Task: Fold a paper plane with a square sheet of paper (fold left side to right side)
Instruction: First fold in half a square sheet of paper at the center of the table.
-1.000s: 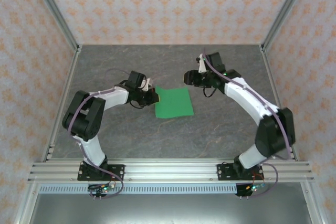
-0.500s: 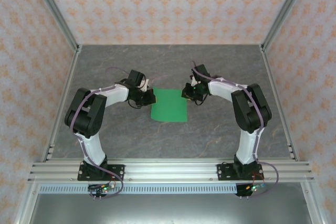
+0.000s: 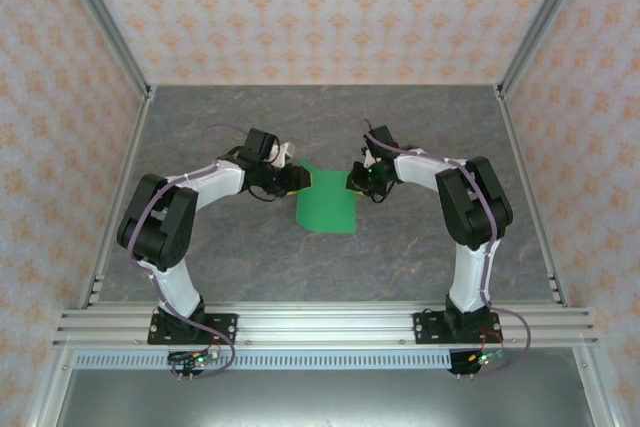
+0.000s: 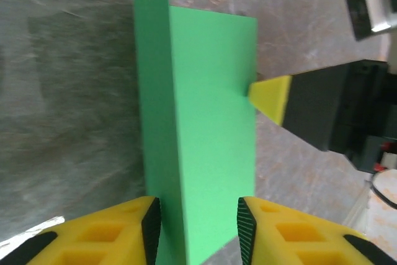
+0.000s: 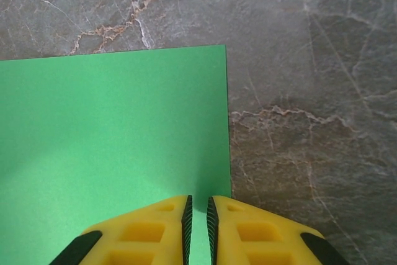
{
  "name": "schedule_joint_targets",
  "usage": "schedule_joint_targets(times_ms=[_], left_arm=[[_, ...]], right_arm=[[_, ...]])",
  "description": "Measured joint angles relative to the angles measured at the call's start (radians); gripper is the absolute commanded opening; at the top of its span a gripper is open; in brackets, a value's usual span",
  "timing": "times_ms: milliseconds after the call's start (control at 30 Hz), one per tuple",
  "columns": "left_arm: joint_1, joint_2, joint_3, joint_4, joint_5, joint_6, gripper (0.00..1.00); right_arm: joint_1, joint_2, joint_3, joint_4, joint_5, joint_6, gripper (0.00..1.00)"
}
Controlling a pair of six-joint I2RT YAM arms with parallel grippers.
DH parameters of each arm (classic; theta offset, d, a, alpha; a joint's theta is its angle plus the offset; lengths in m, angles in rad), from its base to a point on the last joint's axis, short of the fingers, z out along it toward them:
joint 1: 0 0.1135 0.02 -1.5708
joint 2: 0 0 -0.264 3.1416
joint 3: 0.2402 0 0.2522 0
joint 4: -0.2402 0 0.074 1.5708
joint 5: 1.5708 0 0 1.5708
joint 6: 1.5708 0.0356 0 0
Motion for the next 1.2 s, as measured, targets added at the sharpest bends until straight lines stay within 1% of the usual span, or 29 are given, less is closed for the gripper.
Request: schedule_joint_targets(times_ms=[100,200,300,433,533,567,633,733,833,933,1067,1200], left_arm=[[-0.026,0.000,0.004,0.042,0.035,-0.035,0.52],[-0.049,0.002,0.016,0.082,0.061,-0.068,0.55],[-0.068,0.014,0.035,0.112,0.077,-0.087,0.56],[-0.078,0.049,0.049,0.143,0.087,-0.109,0.55],[-0.078,0.078,0.049,0.162,0.094,-0.127,0.52],[-0.078,0.085,0.049,0.164,0.094,-0.130,0.51],[-0.078,0.096,0.049,0.167,0.095,-0.137,0.47],[-0.079,0.098,0.050,0.174,0.096,-0.145,0.40],[-0.081,0.098,0.050,0.180,0.098,-0.151,0.34],[-0.081,0.098,0.051,0.180,0.098,-0.153,0.30],[-0.081,0.098,0.051,0.180,0.097,-0.153,0.27],[-0.081,0.098,0.051,0.180,0.097,-0.153,0.26]], right_arm=[[0.000,0.000,0.000,0.002,0.000,0.000,0.21],[0.000,0.000,-0.007,0.016,-0.009,0.002,0.22],[0.000,-0.001,-0.016,0.045,-0.026,0.013,0.24],[-0.003,-0.011,-0.029,0.072,-0.038,0.026,0.28],[-0.008,-0.032,-0.044,0.081,-0.040,0.034,0.32],[-0.011,-0.044,-0.049,0.082,-0.041,0.037,0.34],[-0.022,-0.084,-0.063,0.087,-0.041,0.043,0.39],[-0.033,-0.150,-0.080,0.109,-0.042,0.056,0.42],[-0.035,-0.198,-0.100,0.171,-0.066,0.078,0.42],[-0.035,-0.210,-0.131,0.259,-0.117,0.118,0.42],[-0.035,-0.201,-0.171,0.346,-0.174,0.176,0.41],[-0.030,-0.174,-0.173,0.401,-0.212,0.210,0.40]])
